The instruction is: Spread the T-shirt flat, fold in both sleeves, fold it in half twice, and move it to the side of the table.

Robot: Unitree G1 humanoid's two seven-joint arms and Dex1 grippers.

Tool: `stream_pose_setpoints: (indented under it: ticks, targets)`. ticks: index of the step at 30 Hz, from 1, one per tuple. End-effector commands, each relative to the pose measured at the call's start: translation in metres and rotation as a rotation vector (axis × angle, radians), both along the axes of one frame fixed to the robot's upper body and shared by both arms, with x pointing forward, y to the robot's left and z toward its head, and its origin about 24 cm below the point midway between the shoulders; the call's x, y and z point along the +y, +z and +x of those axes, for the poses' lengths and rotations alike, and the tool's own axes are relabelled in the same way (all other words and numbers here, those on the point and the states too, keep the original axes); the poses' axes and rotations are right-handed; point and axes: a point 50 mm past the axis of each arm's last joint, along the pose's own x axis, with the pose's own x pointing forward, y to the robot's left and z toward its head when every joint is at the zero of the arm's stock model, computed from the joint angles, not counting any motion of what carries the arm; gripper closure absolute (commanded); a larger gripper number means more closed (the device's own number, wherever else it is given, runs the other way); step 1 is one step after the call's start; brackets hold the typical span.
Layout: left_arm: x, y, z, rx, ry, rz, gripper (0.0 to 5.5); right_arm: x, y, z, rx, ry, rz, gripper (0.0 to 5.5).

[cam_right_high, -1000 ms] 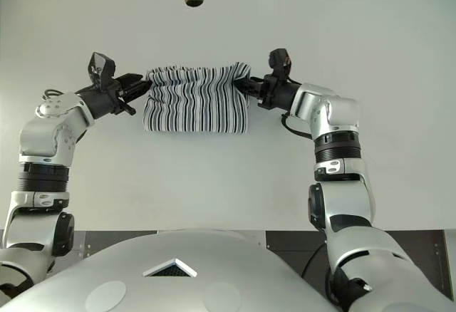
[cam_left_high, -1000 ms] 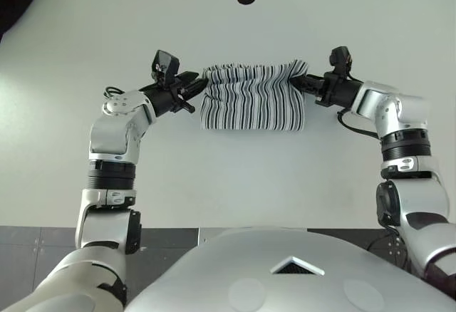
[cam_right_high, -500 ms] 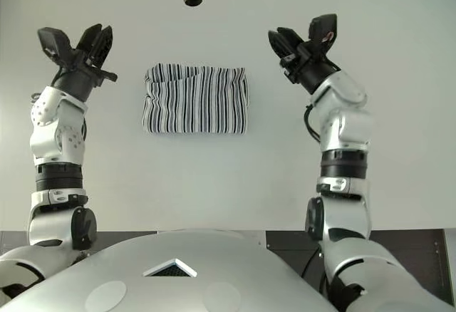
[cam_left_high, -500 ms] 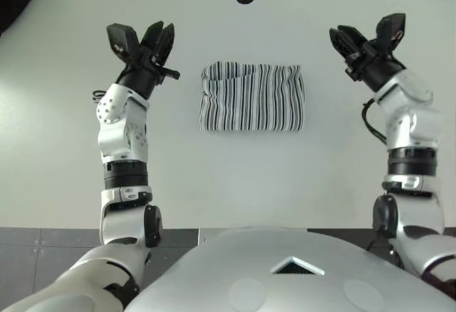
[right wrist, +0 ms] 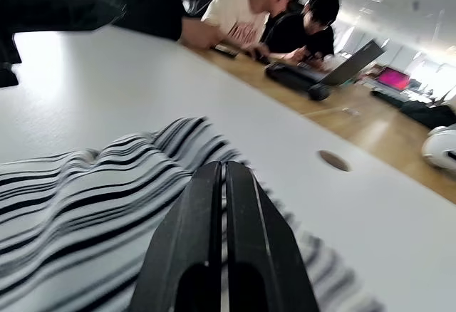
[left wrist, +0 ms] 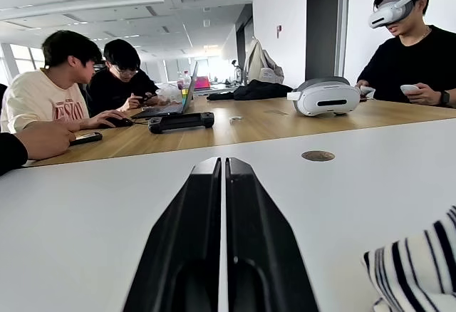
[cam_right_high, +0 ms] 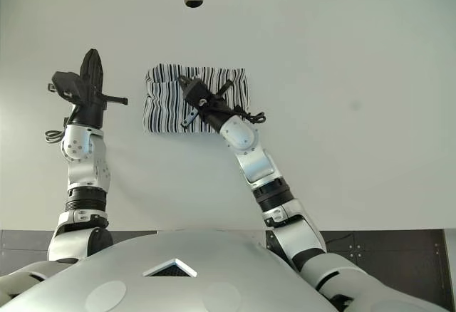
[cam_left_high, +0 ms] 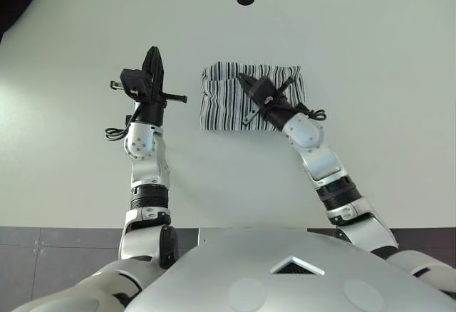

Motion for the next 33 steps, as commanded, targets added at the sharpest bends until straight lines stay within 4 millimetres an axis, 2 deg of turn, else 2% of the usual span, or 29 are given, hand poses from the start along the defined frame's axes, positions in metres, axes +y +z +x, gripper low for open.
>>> stream_pose_setpoints:
  ticks: [1,4,6,9,12,14,16,17,19,21,22,24,26,28,29,31,33]
  targets:
    - [-0.004,0.003,-0.004,-0.029,-0.009,0.012,5.36,-0.005,-0.029,0.004,0.089,-0.04,-0.188,5.4]
    - [-0.002,0.004,-0.008,-0.034,0.004,0.011,5.36,-0.027,-0.049,0.002,0.118,-0.08,-0.36,5.4]
    - [0.0,0.005,-0.01,-0.036,0.007,0.0,5.36,-0.059,-0.059,-0.001,0.121,-0.135,-0.491,5.4]
    - [0.003,0.006,-0.015,-0.031,0.019,0.013,5.36,-0.132,-0.061,-0.008,0.17,-0.28,-0.647,5.4]
    - [0.007,0.006,-0.017,-0.022,0.037,0.009,5.36,-0.181,-0.051,-0.013,0.191,-0.415,-0.695,5.4]
    - [0.01,0.006,-0.018,-0.015,0.053,0.028,5.36,-0.232,-0.043,-0.028,0.234,-0.566,-0.734,5.4]
    - [0.015,0.004,-0.017,-0.002,0.07,0.039,5.36,-0.264,-0.036,-0.035,0.238,-0.689,-0.737,5.4]
    - [0.017,0.003,-0.017,0.007,0.079,0.049,5.36,-0.269,-0.028,-0.032,0.177,-0.733,-0.711,5.4]
    - [0.022,0.001,-0.017,0.02,0.095,0.067,5.36,-0.261,-0.007,-0.02,-0.011,-0.793,-0.576,5.4]
    - [0.031,0.001,-0.019,0.018,0.148,0.072,5.36,-0.228,0.025,-0.011,-0.279,-0.861,-0.23,5.4]
    - [0.043,0.002,-0.025,0.012,0.24,0.051,5.36,-0.218,0.033,-0.018,-0.317,-0.873,-0.002,5.4]
    - [0.058,0.004,-0.04,0.004,0.339,0.022,5.36,-0.212,0.043,-0.038,-0.405,-0.849,0.202,5.4]
    - [0.058,0.002,-0.062,0.02,0.342,0.068,5.36,-0.218,0.047,-0.067,-0.504,-0.846,0.184,5.4]
    - [0.06,0.0,-0.084,0.05,0.395,0.104,5.36,-0.235,0.033,-0.098,-0.441,-0.983,0.179,5.4]
    - [0.06,0.001,-0.091,0.064,0.417,0.116,5.36,-0.237,0.028,-0.112,-0.428,-1.005,0.162,5.4]
    - [0.059,0.002,-0.092,0.1,0.406,0.173,5.36,-0.228,0.024,-0.13,-0.434,-0.97,0.152,5.4]
    - [0.062,0.003,-0.093,0.138,0.393,0.152,5.36,-0.217,0.026,-0.132,-0.406,-0.889,0.219,5.4]
